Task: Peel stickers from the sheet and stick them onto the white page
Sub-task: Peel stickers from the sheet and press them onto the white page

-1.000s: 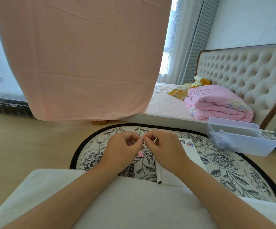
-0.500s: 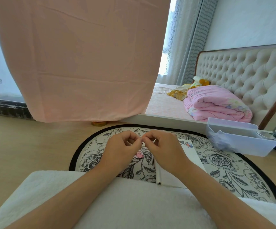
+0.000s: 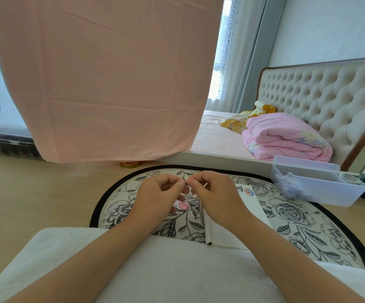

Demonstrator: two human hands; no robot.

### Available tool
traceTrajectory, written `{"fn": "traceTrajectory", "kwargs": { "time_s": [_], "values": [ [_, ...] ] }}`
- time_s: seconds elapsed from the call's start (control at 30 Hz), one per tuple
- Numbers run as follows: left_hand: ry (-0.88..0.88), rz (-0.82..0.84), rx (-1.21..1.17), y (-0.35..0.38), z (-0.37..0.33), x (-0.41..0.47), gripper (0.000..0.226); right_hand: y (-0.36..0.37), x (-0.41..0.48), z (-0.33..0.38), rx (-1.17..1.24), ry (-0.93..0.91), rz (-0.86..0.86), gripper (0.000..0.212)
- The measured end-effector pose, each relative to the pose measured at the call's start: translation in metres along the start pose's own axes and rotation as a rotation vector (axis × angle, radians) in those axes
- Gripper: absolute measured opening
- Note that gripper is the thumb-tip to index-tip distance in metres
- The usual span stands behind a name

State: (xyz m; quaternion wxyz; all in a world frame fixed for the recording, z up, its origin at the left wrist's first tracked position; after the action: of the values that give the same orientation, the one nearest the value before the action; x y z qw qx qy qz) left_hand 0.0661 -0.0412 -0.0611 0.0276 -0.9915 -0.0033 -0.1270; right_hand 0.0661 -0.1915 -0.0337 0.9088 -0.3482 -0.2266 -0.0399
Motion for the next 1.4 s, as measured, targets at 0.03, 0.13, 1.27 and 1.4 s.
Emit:
{"fn": "traceTrajectory", "kwargs": {
  "time_s": [0.03,0.13,1.27,1.4],
  "values": [
    [-0.006,0.000,-0.007,-0.001,0.001,0.000,0.010,-0.001,0.000,0.000,-0.018,-0.004,-0.006,0.017],
    [-0.019,0.002,-0.022,-0.001,0.001,-0.001,0.006,-0.002,0.000,0.002,-0.098,-0.030,-0.026,0.017],
    [0.045,0.079,0.048,0.007,0.002,0.004,0.012,0.007,-0.006,-0.003,0.217,0.185,0.099,0.018],
    [0.051,0.091,0.061,0.009,-0.002,0.003,0.011,-0.001,-0.006,0.003,0.239,0.140,0.086,0.009]
  ]
}}
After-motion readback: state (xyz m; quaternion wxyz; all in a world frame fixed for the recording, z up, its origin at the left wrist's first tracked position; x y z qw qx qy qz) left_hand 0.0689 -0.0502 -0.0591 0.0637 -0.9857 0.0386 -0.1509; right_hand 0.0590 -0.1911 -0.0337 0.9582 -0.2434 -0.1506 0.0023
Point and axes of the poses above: each hand's wrist, its own x-axis towards the middle knuckle, its own y-axis out of the palm, z = x × y, the point moved 9 cm from there along x, towards the middle knuckle, and after that the axes turned 5 degrees about -x, right-handed, at the moved point
